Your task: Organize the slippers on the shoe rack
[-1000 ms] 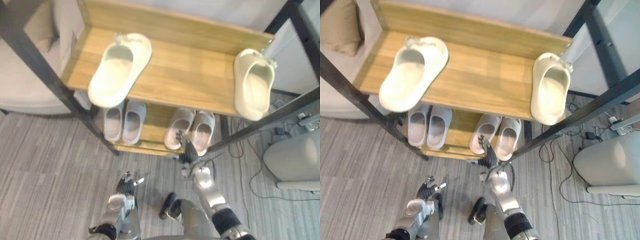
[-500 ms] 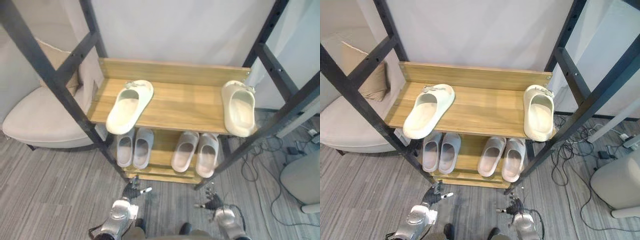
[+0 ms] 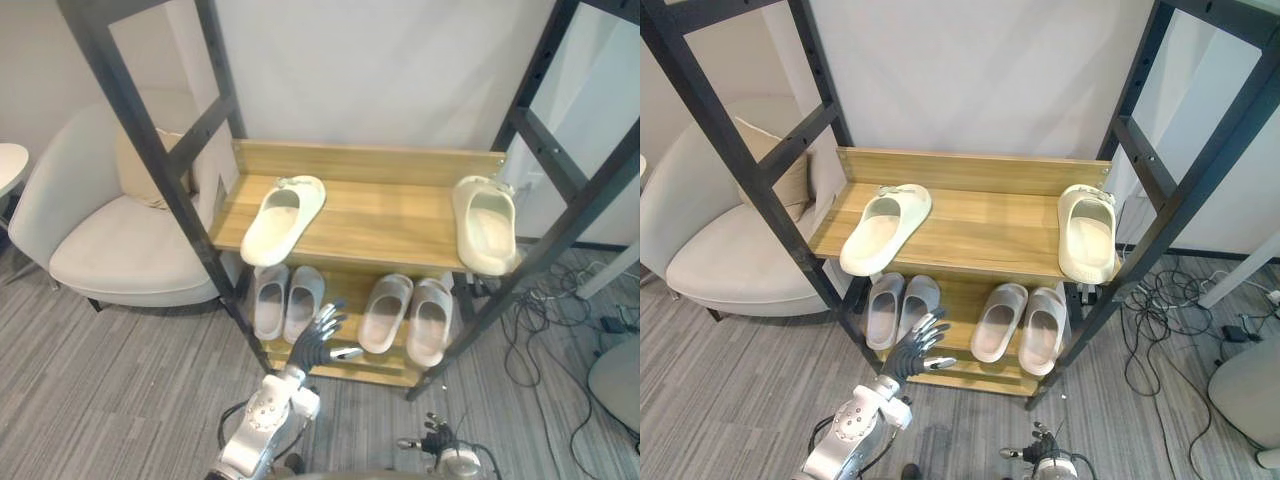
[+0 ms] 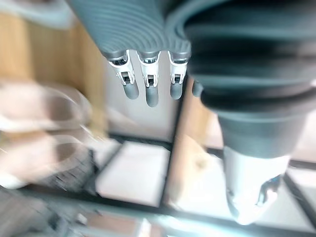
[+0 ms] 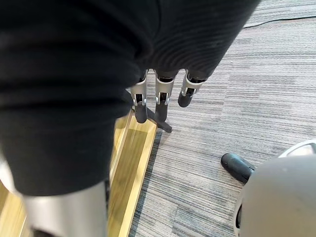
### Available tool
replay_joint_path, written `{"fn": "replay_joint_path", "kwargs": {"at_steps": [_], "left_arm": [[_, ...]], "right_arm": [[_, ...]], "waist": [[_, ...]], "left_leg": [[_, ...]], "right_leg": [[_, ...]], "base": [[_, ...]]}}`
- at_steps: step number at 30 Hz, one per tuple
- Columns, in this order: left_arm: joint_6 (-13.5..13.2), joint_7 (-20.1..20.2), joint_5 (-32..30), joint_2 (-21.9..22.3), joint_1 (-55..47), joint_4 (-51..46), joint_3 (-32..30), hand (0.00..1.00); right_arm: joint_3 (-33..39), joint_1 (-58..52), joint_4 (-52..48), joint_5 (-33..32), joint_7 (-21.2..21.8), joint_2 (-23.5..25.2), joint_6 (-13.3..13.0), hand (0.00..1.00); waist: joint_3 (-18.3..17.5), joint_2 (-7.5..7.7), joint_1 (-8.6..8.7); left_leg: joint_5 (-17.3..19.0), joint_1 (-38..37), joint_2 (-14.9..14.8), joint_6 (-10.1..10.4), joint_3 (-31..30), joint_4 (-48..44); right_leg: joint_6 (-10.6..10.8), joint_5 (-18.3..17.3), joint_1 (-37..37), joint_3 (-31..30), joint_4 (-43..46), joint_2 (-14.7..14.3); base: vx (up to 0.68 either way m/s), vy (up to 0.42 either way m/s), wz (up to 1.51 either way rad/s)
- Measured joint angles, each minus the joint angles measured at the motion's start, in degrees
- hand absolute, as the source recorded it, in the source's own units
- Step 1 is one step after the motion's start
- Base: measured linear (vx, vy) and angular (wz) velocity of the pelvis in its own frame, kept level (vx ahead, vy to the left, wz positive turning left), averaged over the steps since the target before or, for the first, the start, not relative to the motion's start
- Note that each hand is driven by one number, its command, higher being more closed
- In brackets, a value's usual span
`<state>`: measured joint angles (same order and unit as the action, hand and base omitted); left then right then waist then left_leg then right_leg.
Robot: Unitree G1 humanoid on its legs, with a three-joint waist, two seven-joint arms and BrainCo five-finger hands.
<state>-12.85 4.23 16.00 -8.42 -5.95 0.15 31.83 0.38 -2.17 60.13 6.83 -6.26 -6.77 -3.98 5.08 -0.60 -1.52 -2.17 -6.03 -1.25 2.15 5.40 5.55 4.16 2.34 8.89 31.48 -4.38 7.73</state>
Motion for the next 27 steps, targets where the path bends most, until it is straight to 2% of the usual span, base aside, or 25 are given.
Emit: {"fn": "replay_joint_path", "kwargs": {"at_steps": [7,10,14,19,24,27], "left_arm": [[-0.6,-0.3,5.8,0.1,6.4,-6.8,2.0,0.0],[-0.6,-0.7,6.6,0.8,10.9,-9.2,2.0,0.0],[-1.6,-3.1,6.2,1.9,16.8,-10.2,2.2,0.0],[-2.0,-5.7,4.3,2.7,21.3,-10.0,-1.6,0.0],[-2.5,-9.5,1.5,2.0,28.0,-5.0,-10.3,0.0],[-2.7,-10.3,-0.3,-2.0,30.0,-1.0,-12.7,0.0]], "right_arm": [[-3.8,0.1,0.2,0.1,0.5,0.1,0.0,0.0],[-4.5,1.1,2.1,1.3,0.7,0.1,0.1,0.0],[-5.5,1.2,2.1,2.2,0.7,0.0,0.1,0.0],[-5.6,1.1,2.1,2.2,0.8,0.0,0.1,0.0],[-5.5,1.0,2.1,2.2,1.4,-0.1,0.1,0.0],[-5.0,1.1,1.7,2.2,1.8,-0.2,0.5,0.0]], "waist": [[-0.8,0.86,-0.42],[-0.8,0.96,-0.64],[-1.1,1.26,-0.68],[-1.2,1.34,-0.62],[-1.2,1.37,-0.53],[-1.3,1.56,-0.36]], "left_leg": [[-0.2,-1.1,0.2,-0.2,-1.1,0.3],[-0.2,-1.0,0.2,-0.2,-0.7,0.3],[0.0,-1.1,0.1,-0.3,-0.1,0.1],[0.8,-1.7,-0.1,0.2,0.3,-0.1],[0.8,-1.9,-0.2,0.3,0.4,-0.1],[0.5,-2.0,-0.1,-0.1,0.3,0.0]], "right_leg": [[0.0,0.2,1.3,1.0,-0.2,0.0],[0.0,0.2,1.2,0.4,0.2,0.2],[0.0,0.1,1.1,-0.3,0.7,0.4],[0.1,-1.1,1.0,-0.8,2.2,0.6],[0.3,-1.5,0.7,-0.9,2.5,0.6],[-0.1,-1.2,0.4,-0.8,2.1,0.3]], "base": [[0.02,-0.011,0.08],[0.01,0.003,-0.07],[-0.02,0.004,-0.08],[-0.02,0.002,-0.04],[0.0,0.0,0.0],[0.0,0.0,0.0]]}}
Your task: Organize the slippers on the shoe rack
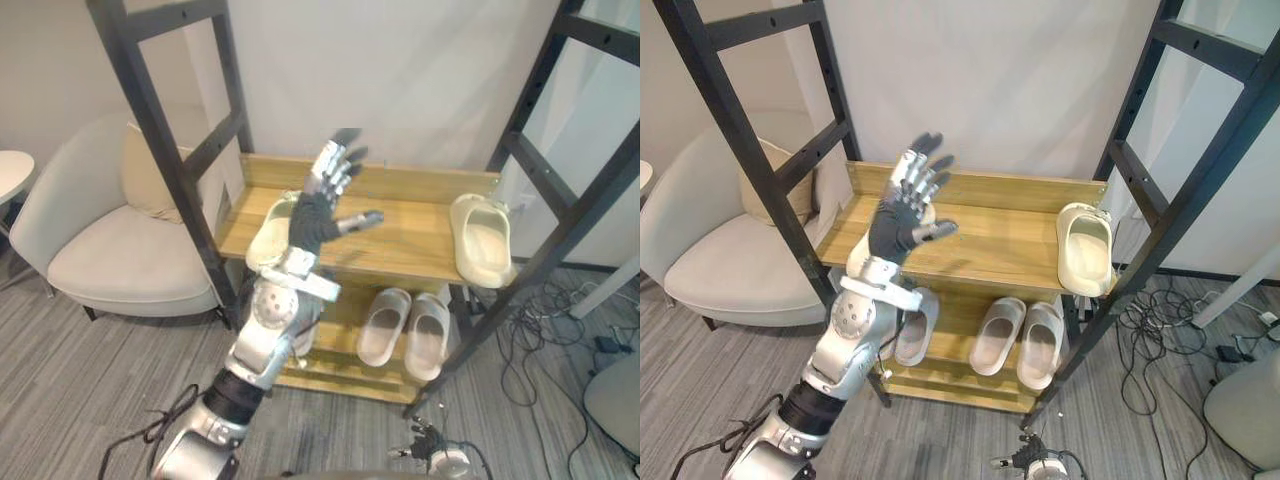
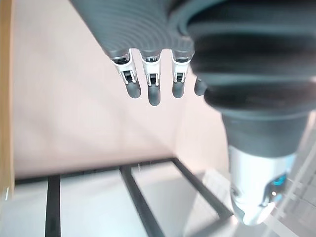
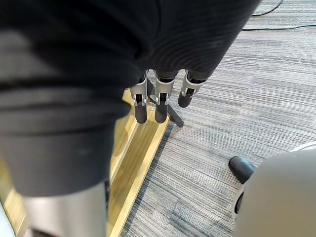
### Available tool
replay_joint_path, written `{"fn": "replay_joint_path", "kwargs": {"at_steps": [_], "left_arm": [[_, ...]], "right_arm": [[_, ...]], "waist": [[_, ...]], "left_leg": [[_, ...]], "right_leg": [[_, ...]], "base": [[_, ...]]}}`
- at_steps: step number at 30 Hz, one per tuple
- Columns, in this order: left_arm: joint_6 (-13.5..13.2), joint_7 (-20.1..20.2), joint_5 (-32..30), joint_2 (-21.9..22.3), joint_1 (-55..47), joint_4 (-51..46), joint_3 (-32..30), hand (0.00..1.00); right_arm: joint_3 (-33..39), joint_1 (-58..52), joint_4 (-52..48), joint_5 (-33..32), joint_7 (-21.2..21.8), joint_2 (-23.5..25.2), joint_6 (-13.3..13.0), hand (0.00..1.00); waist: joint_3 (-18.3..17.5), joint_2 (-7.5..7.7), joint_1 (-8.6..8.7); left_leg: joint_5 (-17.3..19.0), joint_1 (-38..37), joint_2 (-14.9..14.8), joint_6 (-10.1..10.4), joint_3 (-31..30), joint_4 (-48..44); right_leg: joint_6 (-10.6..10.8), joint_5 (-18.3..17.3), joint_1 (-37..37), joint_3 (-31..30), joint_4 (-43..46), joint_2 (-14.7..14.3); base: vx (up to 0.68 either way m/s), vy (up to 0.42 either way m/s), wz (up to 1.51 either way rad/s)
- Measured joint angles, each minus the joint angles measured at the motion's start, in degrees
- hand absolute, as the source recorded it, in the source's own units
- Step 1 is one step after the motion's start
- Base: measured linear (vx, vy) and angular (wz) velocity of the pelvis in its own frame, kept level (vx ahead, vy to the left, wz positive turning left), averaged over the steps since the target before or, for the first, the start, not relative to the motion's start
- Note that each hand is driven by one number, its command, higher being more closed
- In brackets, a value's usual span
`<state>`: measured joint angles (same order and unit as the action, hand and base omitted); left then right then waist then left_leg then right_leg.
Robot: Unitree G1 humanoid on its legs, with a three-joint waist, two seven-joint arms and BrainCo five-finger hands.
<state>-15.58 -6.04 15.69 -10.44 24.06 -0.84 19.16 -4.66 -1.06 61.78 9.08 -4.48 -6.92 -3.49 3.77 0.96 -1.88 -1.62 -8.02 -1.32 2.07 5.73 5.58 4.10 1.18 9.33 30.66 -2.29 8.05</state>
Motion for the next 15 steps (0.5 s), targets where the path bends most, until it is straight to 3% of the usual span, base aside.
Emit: {"fn": "replay_joint_path", "kwargs": {"at_steps": [7,15], "left_arm": [[1.0,-1.5,-2.2,-9.4,0.4,9.3,-8.9,0.0],[2.3,-1.4,-6.1,-17.1,1.9,17.0,-11.5,0.0]], "right_arm": [[1.8,-0.1,-0.2,0.0,1.2,-0.1,0.4,0.0],[2.8,-0.2,-0.3,0.0,2.2,-0.2,0.7,0.0]], "waist": [[0.0,0.88,1.25],[0.1,0.99,1.42]], "left_leg": [[0.2,0.2,0.3,0.2,0.0,0.2],[0.5,0.5,0.5,0.4,0.1,0.2]], "right_leg": [[0.1,0.2,0.0,-0.1,-1.3,-0.3],[0.1,0.7,-0.1,-0.6,-2.5,-0.5]], "base": [[0.03,-0.005,-0.01],[0.01,-0.003,-0.03]]}}
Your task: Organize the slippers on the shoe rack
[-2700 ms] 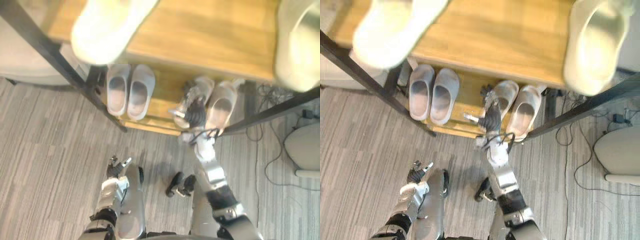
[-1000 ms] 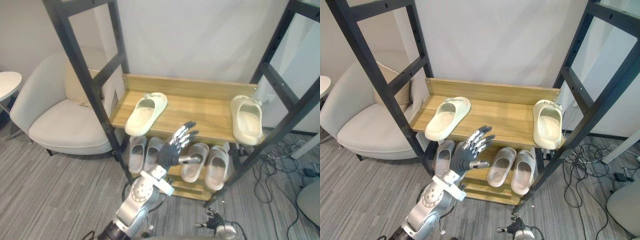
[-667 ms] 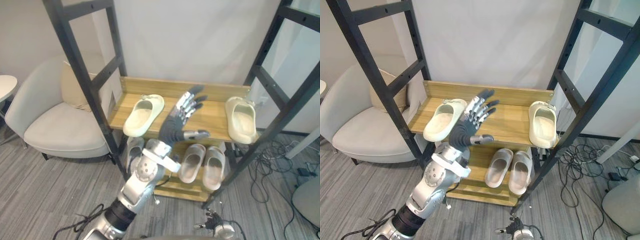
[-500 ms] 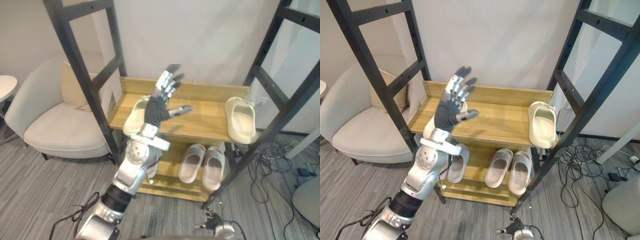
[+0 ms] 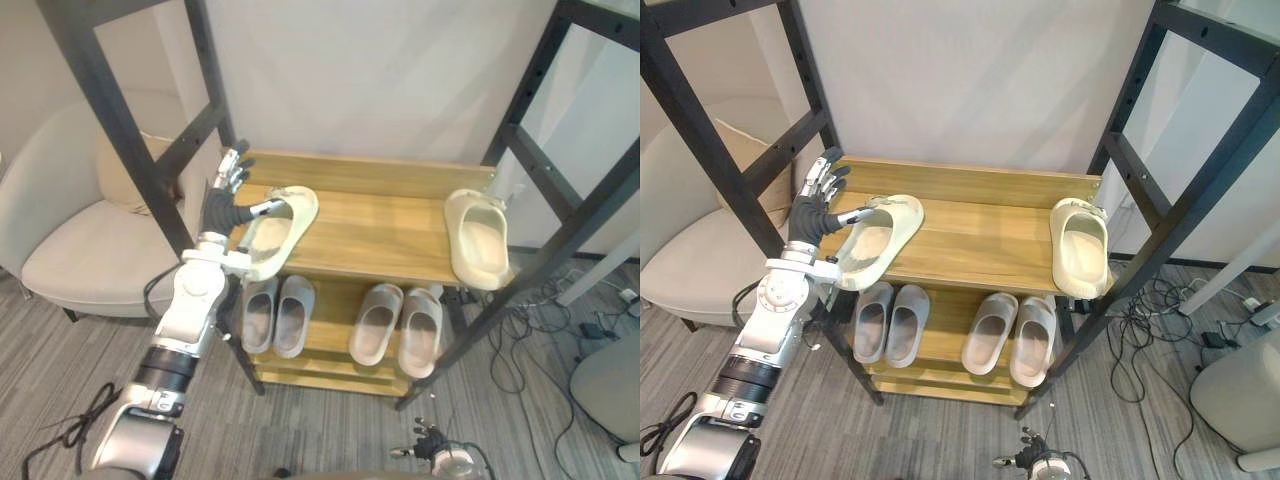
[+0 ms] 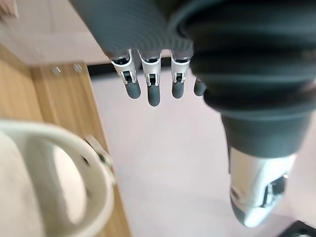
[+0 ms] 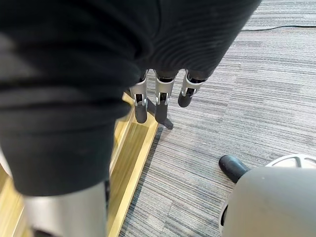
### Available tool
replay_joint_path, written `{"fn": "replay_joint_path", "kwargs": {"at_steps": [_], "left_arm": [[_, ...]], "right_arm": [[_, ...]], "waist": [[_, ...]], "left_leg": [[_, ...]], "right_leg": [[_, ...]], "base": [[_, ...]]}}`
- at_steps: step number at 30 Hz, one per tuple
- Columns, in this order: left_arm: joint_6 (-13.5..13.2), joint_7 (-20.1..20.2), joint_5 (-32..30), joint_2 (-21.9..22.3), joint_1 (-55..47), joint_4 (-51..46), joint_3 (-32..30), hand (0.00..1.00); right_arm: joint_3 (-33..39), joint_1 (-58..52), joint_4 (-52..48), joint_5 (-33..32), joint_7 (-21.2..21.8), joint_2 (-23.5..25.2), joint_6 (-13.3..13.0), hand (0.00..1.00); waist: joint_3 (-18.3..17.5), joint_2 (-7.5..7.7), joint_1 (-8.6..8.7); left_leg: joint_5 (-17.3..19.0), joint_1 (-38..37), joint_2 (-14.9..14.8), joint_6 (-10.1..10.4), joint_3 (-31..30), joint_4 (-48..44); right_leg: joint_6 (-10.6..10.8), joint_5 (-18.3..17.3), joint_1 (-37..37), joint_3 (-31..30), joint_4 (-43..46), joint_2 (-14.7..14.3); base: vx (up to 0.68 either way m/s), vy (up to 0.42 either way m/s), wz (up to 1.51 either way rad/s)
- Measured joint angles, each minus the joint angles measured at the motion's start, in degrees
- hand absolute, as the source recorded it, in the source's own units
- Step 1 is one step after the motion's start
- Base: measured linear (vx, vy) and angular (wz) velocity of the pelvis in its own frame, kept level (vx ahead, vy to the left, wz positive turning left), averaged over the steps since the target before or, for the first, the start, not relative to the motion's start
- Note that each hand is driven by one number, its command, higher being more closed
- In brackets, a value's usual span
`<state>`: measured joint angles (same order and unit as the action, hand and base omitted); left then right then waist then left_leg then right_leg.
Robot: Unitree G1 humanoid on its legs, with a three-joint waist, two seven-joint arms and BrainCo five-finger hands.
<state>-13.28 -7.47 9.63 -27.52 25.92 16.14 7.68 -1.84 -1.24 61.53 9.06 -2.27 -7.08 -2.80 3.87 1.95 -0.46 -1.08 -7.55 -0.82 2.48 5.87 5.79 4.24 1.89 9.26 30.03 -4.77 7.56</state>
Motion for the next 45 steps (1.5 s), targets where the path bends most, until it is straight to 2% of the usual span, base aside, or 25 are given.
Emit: {"fn": "replay_joint_path", "kwargs": {"at_steps": [3,8,21,22,28,34,35,39,45], "left_arm": [[0.2,0.1,-0.6,-3.4,0.4,2.6,-1.1,0.0],[0.6,0.2,-2.9,-5.2,0.8,4.8,-2.3,0.0],[2.9,1.6,-11.3,-7.3,5.0,13.7,-1.5,0.0],[4.1,2.3,-15.8,-7.9,7.6,19.1,-0.3,0.0],[4.1,2.5,-16.7,-8.3,7.8,19.5,0.3,0.0],[5.1,2.1,-21.6,-8.4,11.1,23.8,0.8,0.0],[5.2,2.0,-22.1,-8.4,11.6,24.4,0.8,1.0],[6.8,0.9,-24.3,-8.9,13.9,27.8,0.9,1.0],[7.6,0.8,-25.4,-8.9,17.9,29.7,2.4,1.0]], "right_arm": [[1.2,-0.3,0.0,0.0,0.1,0.1,0.0,0.0],[1.6,-1.2,-1.0,0.0,0.1,0.0,-0.1,0.0],[3.0,-2.6,-2.2,-0.2,0.8,0.0,-0.2,0.0],[3.9,-3.6,-2.4,-0.4,1.1,-0.2,-1.0,0.0],[4.1,-5.3,-2.4,-0.5,1.1,-0.4,-1.1,0.0],[5.7,-6.1,-2.4,-1.3,1.2,-0.2,-1.3,0.0],[5.7,-6.2,-2.4,-1.5,1.2,-0.2,-1.3,0.0],[6.1,-7.8,-4.6,-3.0,1.2,0.0,-1.7,0.0],[6.4,-7.8,-5.1,-4.8,1.2,0.2,-2.3,0.0]], "waist": [[0.2,0.26,0.12],[0.5,0.62,0.26],[0.9,0.62,0.81],[1.1,0.55,0.93],[1.2,0.51,1.0],[1.2,0.39,0.65],[1.3,0.42,0.79],[1.5,0.27,1.36],[2.8,0.47,2.04]], "left_leg": [[0.2,0.0,-0.3,0.3,0.6,0.0],[0.4,0.6,-0.7,0.6,1.5,-0.1],[1.5,0.8,-0.9,0.8,2.4,-1.0],[1.8,1.5,-1.5,1.2,3.1,-2.0],[1.8,1.7,-1.8,1.2,3.3,-2.0],[1.9,2.9,-2.0,1.4,4.9,-2.6],[2.1,3.0,-2.0,1.7,5.0,-2.6],[2.1,3.5,-2.2,1.6,6.3,-2.3],[2.1,3.6,-2.0,1.5,6.4,-1.5]], "right_leg": [[-0.1,0.1,-0.2,-0.7,-0.3,-0.3],[-0.2,0.1,-1.3,-1.7,-0.3,-0.7],[-0.5,-0.2,-2.4,-3.4,0.6,-0.6],[-1.0,-1.0,-4.0,-4.4,2.4,-0.7],[-1.1,-1.2,-4.5,-4.7,2.8,-0.8],[-1.5,-1.5,-7.3,-6.5,4.9,-0.5],[-1.4,-1.8,-7.6,-6.6,5.0,-0.5],[-1.7,-1.7,-9.7,-9.1,6.0,-0.5],[-1.7,-1.7,-10.5,-9.9,6.0,-0.5]], "base": [[-0.02,-0.01,-0.11],[0.0,-0.015,-0.11],[0.0,-0.01,-0.08],[-0.08,-0.052,-0.2],[-0.01,-0.011,-0.04],[-0.04,0.005,-0.13],[-0.08,0.014,-0.16],[-0.06,0.012,-0.2],[-0.02,0.009,-0.06]]}}
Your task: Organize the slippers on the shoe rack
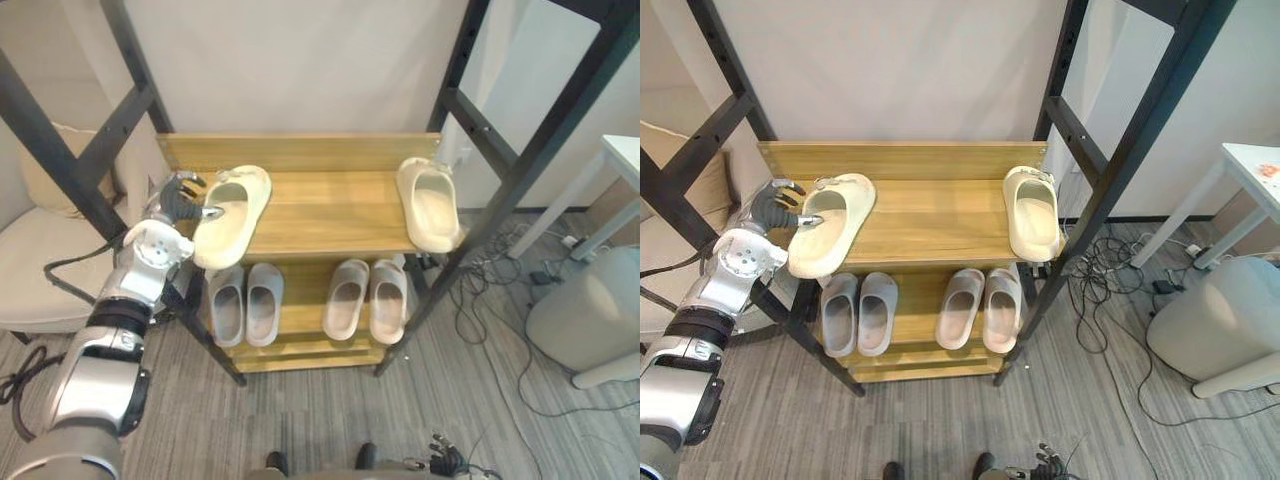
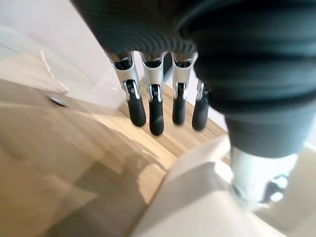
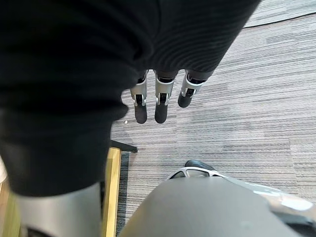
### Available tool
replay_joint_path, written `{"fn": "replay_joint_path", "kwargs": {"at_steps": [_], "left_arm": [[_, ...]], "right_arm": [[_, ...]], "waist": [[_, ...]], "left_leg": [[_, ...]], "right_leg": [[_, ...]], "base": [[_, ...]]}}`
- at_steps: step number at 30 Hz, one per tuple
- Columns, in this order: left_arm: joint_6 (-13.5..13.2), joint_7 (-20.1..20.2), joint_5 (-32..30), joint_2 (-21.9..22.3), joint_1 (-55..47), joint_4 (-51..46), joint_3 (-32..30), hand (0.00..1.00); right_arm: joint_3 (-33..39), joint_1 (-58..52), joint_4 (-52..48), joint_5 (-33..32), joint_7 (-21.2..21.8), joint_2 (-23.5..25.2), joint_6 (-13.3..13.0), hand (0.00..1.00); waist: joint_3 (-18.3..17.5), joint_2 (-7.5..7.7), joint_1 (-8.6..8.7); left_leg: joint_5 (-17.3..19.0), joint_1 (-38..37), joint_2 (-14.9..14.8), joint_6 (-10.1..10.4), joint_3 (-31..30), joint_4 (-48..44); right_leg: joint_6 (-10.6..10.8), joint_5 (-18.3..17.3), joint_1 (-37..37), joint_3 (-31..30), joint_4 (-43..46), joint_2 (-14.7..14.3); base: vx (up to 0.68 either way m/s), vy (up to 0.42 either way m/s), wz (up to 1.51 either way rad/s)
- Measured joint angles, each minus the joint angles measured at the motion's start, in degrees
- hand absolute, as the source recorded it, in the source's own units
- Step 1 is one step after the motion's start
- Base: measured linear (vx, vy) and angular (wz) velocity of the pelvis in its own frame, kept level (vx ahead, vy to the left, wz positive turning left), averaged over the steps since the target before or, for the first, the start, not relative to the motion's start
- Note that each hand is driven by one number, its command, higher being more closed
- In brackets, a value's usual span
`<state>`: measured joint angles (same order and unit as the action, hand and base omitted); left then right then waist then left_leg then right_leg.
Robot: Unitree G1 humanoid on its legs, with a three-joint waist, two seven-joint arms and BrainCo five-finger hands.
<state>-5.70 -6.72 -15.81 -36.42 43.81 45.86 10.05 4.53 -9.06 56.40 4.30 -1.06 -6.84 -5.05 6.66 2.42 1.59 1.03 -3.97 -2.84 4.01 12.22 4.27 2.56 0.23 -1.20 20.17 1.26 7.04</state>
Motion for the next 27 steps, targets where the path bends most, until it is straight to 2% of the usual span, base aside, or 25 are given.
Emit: {"fn": "replay_joint_path", "kwargs": {"at_steps": [4,8,13,22,27], "left_arm": [[-0.1,-0.4,0.1,0.0,1.1,0.0,-0.1,1.0],[-1.5,0.8,0.4,0.0,1.7,-0.2,-0.1,1.0],[-1.3,0.8,0.8,0.6,1.7,-0.2,-0.1,1.0],[-0.1,-0.6,4.0,4.5,1.7,-0.7,-0.2,1.0],[0.0,-1.0,6.1,8.9,0.4,-6.6,0.3,1.0]], "right_arm": [[0.1,-0.4,-1.5,-0.2,0.0,0.1,0.0,0.0],[2.0,-0.5,-1.5,-0.4,0.0,0.3,0.0,0.0],[1.9,-0.6,-1.5,-0.5,0.0,0.3,0.0,0.0],[2.0,-0.6,-1.6,-0.5,0.0,0.6,0.0,0.0],[2.0,-0.6,-1.6,-0.5,-0.1,0.5,0.2,0.0]], "waist": [[0.2,-0.28,1.16],[0.3,-0.73,1.09],[0.3,-0.63,1.31],[0.5,-0.69,2.11],[0.7,-0.95,2.17]], "left_leg": [[-0.5,-0.1,0.1,0.3,0.6,0.5],[-0.9,-0.1,0.4,-0.4,0.9,0.1],[-0.7,-0.1,0.5,-0.5,0.9,-0.4],[-0.3,-0.1,0.3,-0.3,1.4,-0.3],[-0.7,-0.3,0.5,-0.9,1.3,-0.2]], "right_leg": [[0.0,0.2,-0.8,-0.7,0.5,0.0],[0.1,0.7,-0.4,-0.7,0.6,-0.1],[0.1,0.7,-0.2,-0.9,0.5,0.1],[-0.2,0.9,-0.4,-1.5,-0.1,0.1],[0.1,1.6,0.3,-1.5,-0.6,0.1]], "base": [[0.07,0.015,-0.1],[0.1,0.01,0.03],[-0.01,0.003,-0.02],[-0.03,0.002,-0.06],[0.05,0.0,0.03]]}}
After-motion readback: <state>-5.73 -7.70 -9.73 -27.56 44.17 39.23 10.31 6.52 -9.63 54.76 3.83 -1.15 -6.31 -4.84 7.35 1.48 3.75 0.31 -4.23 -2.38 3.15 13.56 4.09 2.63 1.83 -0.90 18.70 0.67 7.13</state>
